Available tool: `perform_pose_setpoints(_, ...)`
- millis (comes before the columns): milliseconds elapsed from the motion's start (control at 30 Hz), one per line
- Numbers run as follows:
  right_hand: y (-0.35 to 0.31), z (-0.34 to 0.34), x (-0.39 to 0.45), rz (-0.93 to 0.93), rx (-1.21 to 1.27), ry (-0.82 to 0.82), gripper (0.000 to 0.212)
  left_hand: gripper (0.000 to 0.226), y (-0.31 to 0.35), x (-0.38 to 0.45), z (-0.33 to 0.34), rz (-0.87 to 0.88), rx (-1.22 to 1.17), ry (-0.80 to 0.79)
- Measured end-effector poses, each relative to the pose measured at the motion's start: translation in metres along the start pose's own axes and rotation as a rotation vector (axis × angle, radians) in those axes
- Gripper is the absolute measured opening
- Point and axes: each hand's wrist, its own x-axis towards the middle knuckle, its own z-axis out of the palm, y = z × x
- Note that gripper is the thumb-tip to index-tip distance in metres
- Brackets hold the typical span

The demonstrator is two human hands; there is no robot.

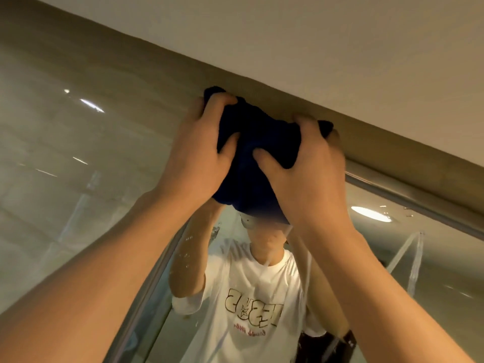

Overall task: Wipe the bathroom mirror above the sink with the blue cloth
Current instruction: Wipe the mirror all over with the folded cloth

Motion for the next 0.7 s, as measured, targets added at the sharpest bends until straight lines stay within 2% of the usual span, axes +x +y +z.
perform_pose_setpoints(200,0.012,-0.009,0.005,-0.069,-0.157,-0.043,0.024,0.039,0.011,0.000,0.005,-0.008,0.033,0.008)
perform_pose_setpoints(300,0.029,-0.027,-0.006,-0.007,-0.216,-0.041,0.027,0.036,0.030,-0.010,0.021,0.044,0.011,-0.019)
perform_pose_setpoints(433,0.025,-0.035,-0.010,0.026,-0.237,-0.048,0.030,0.032,0.037,-0.010,0.023,0.126,0.137,-0.050)
perform_pose_setpoints(700,-0.012,0.004,0.013,-0.057,-0.224,-0.044,0.025,0.031,0.011,0.006,-0.010,0.012,0.259,-0.008)
